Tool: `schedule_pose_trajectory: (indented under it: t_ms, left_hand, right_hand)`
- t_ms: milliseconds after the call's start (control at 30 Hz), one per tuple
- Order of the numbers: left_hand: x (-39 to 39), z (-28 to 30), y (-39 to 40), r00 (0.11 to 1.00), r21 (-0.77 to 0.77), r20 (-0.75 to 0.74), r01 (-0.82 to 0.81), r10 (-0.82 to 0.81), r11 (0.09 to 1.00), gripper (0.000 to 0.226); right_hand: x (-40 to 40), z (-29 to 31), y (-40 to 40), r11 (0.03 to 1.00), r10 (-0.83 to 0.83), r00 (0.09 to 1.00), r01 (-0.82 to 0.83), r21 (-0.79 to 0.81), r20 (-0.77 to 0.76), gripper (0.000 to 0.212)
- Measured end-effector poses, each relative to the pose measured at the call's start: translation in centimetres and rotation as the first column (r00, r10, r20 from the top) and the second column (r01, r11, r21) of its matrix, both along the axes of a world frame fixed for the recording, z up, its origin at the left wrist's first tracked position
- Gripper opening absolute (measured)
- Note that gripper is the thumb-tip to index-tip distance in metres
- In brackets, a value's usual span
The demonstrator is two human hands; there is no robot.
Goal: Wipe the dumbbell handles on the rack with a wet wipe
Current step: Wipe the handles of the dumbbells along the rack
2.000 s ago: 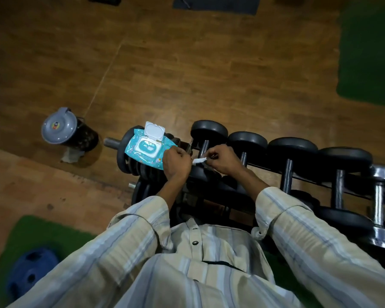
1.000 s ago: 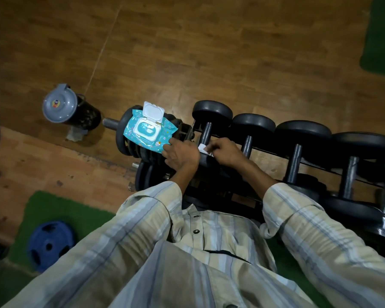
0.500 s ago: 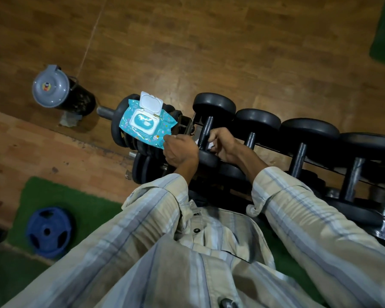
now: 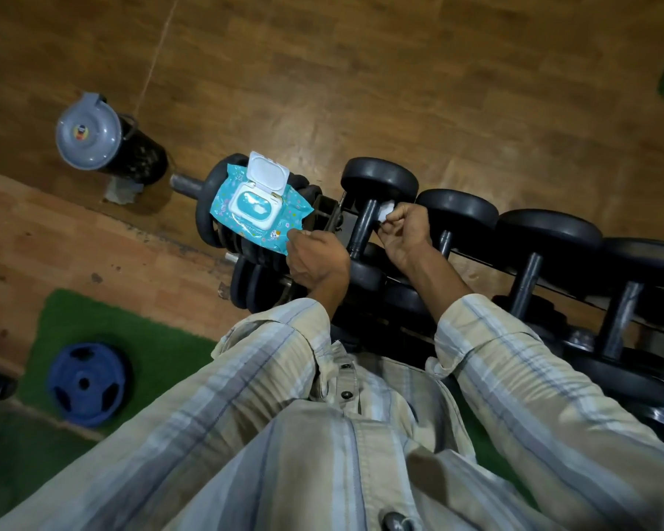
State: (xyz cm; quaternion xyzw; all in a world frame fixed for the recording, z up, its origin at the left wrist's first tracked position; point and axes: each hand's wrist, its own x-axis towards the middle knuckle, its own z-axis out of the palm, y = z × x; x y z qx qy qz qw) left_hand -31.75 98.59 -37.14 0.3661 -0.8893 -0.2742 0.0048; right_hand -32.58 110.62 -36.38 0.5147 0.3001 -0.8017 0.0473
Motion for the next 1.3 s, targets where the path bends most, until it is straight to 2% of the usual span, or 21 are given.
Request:
schedule_pose_trajectory:
  t_ms: [67,133,233,333,433,533,600,633,700,767,833,933,1000,1133,1200,1300]
  left_hand:
    - [0.0,0.0,0.0,1.0,0.006,-0.005,-0.001,0.001,1.0,0.023]
    - [0.0,0.0,0.0,1.0,0.011,-0.006,-0.005,0.005,1.0,0.023]
    - [0.0,-0.1,0.0,1.0,0.007,-0.015,-0.004,0.004,1.0,0.024]
    - [0.0,0.0,0.2,0.999,0.007,-0.035,-0.01,0.011,1.0,0.027]
    - [0.1,0.1,0.2,0.999,0.001,-0.033,-0.005,0.005,1.0,0.028]
    - [0.0,0.1,0.2,0.999,0.006,-0.038,-0.004,0.005,1.0,0.027]
    - [0.0,0.0,0.1,0.999,0.013,-0.04,-0.011,0.012,1.0,0.026]
    - [0.0,0.0,0.1,0.999,0.016,-0.042,-0.013,0.013,1.0,0.026]
    - [0.0,-0.2,0.0,0.999,0.017,-0.043,-0.002,0.003,1.0,0.027]
    - [0.0,-0.3,-0.1,0.999,0.014,-0.044,0.008,-0.007,1.0,0.028]
    - [0.0,-0.4,-0.2,0.999,0.021,-0.045,0.006,-0.005,1.0,0.028]
    - [0.0,-0.4,-0.1,0.999,0.03,-0.036,-0.003,0.004,1.0,0.027]
    - [0.0,-0.3,0.0,0.999,0.027,-0.044,-0.012,0.013,1.0,0.027]
    - [0.0,-0.3,0.0,0.999,0.024,-0.052,-0.005,0.006,1.0,0.027]
    - [0.1,-0.4,-0.1,0.999,0.029,-0.049,-0.003,0.004,1.0,0.027]
    - [0.0,-0.5,-0.1,0.999,0.028,-0.045,-0.003,0.005,1.0,0.027]
  right_hand:
    - [0.2,-0.1,-0.3,0.998,0.025,1.0,-0.025,0.055,0.009,0.031]
    - [0.6,0.0,-1.0,0.968,0.155,0.987,-0.161,0.192,0.048,0.039]
    - [1.7,0.1,-1.8,0.799,0.401,0.909,-0.408,0.442,0.114,0.052]
    - [2.9,0.2,-2.2,0.632,0.541,0.831,-0.503,0.59,0.129,0.061]
    - [3.1,1.0,-1.8,0.367,0.712,0.678,-0.583,0.725,0.185,0.06]
    - [3.2,0.6,-1.1,-0.031,0.821,0.462,-0.551,0.834,0.335,0.071]
    - [3.4,-0.4,-0.6,-0.31,0.825,0.286,-0.492,0.813,0.487,0.081]
    - [3.4,-0.7,-0.3,-0.41,0.805,0.218,-0.469,0.782,0.552,0.085]
    - [3.5,-0.5,0.5,-0.546,0.763,0.126,-0.401,0.736,0.634,0.09]
    - [3.6,0.2,1.1,-0.583,0.782,0.024,-0.321,0.746,0.622,0.091]
    - [4.0,0.8,1.4,-0.539,0.837,-0.081,-0.299,0.788,0.542,0.087]
    - [4.5,1.7,1.5,-0.547,0.837,-0.173,-0.254,0.797,0.519,0.088]
    - [4.0,1.6,2.1,-0.592,0.806,-0.172,-0.206,0.779,0.567,0.088]
    - [1.7,0.9,3.3,-0.69,0.712,-0.046,-0.229,0.687,0.7,0.088]
    - [1.1,0.8,3.2,-0.725,0.678,-0.056,-0.214,0.654,0.733,0.083]
    - [1.6,0.9,2.2,-0.762,0.647,-0.15,-0.153,0.629,0.747,0.086]
